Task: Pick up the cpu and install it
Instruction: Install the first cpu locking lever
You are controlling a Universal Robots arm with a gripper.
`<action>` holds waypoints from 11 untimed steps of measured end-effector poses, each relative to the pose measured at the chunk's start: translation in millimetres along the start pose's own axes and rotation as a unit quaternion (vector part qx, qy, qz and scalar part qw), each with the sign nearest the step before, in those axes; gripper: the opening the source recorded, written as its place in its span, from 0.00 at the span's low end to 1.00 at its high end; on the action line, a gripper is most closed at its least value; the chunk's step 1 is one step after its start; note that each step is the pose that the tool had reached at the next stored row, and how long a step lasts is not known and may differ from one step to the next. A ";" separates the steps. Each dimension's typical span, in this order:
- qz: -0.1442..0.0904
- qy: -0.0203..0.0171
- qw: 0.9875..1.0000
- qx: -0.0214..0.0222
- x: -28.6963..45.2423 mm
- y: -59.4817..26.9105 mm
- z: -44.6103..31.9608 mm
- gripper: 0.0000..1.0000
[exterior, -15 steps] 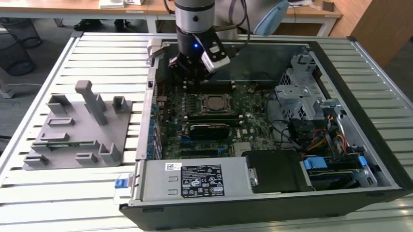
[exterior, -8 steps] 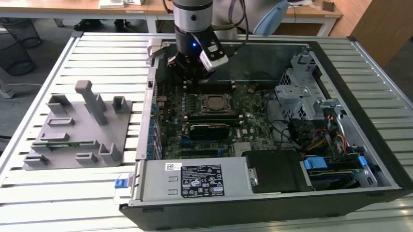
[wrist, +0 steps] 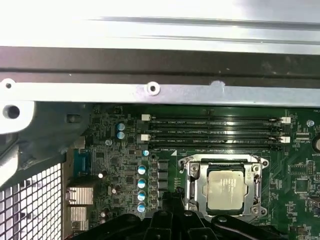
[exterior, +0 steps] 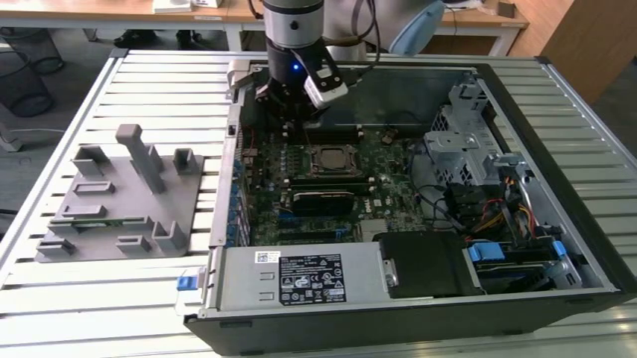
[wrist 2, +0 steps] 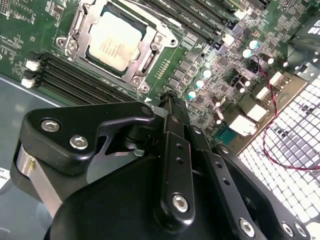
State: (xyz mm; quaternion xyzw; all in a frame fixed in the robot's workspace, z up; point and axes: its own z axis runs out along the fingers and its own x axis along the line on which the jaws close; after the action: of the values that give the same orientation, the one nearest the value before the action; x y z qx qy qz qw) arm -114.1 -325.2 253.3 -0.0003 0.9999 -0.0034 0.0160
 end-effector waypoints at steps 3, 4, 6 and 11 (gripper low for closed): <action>0.000 0.000 1.000 0.000 0.9 1.9 -0.4 0.11; 0.000 0.000 1.000 0.000 1.1 2.7 -0.4 0.11; 0.000 0.000 1.000 0.000 1.3 4.8 -0.6 0.11; 0.000 0.000 1.000 0.000 1.8 11.2 -0.7 0.11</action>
State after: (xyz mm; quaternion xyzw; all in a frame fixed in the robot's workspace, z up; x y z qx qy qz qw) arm -116.0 -314.0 253.9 -0.0004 0.9999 -0.0033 0.0160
